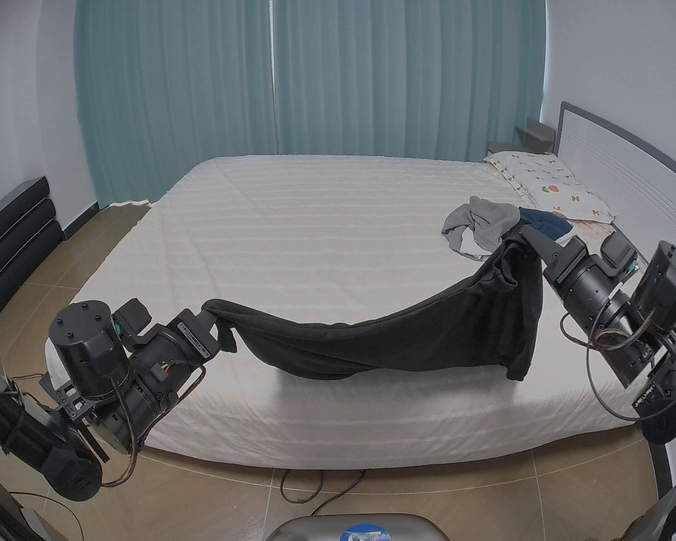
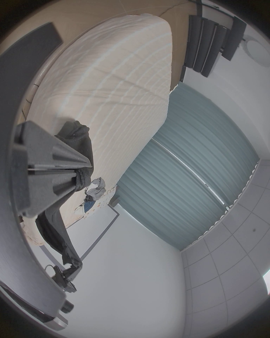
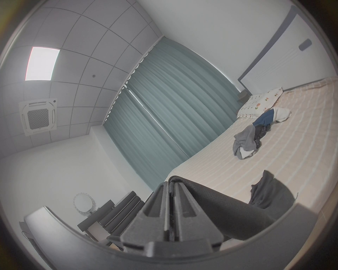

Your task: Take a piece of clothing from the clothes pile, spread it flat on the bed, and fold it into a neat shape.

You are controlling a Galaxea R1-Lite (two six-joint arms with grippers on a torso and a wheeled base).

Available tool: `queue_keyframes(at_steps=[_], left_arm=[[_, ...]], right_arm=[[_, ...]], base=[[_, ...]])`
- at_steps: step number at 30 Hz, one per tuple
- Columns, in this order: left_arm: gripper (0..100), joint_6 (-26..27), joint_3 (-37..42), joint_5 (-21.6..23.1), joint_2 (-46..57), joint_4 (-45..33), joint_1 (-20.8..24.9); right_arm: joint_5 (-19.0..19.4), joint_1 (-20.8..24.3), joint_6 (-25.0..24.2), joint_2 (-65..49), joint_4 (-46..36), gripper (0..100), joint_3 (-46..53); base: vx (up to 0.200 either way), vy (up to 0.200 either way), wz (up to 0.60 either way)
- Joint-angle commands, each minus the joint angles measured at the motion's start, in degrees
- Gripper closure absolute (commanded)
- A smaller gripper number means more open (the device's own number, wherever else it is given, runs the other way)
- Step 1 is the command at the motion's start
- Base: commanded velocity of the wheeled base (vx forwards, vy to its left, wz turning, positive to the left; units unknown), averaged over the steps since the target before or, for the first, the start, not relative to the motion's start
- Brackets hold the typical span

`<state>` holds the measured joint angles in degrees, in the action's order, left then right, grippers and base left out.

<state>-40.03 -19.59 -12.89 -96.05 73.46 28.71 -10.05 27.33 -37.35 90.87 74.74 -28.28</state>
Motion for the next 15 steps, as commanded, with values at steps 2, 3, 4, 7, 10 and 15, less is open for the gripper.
queue_keyframes(at_steps=[2, 3, 4, 7, 10, 15], left_arm=[[100, 4.7, -1.15, -0.3, 10.36, -6.75, 0.3], [100, 4.7, -3.26, -0.3, 12.03, -10.0, 0.3], [100, 4.7, -4.93, -0.39, 12.73, -12.46, 0.3], [100, 4.44, -11.26, -0.65, 14.49, -20.29, 0.21], [100, 4.44, -16.27, -0.65, 15.63, -26.18, -0.32], [100, 3.12, -24.97, -0.56, 15.28, -36.9, -0.76]], right_arm=[[-0.85, 0.35, 3.69, -18.1, -11.81, 100, -2.13], [-0.94, 0.18, 3.69, -19.85, -15.24, 100, -4.85], [-0.94, -0.09, 3.69, -20.56, -17.61, 100, -6.96], [-0.5, -3.07, 3.51, -21.44, -24.12, 100, -15.66], [0.46, -4.13, 3.51, -20.91, -26.84, 100, -23.75], [0.29, -4.48, 3.43, -16.16, -34.22, 100, -35.61]], base=[[0.0, 0.0, 0.0], [0.0, 0.0, 0.0], [0.0, 0.0, 0.0], [0.0, 0.0, 0.0], [0.0, 0.0, 0.0], [0.0, 0.0, 0.0]])
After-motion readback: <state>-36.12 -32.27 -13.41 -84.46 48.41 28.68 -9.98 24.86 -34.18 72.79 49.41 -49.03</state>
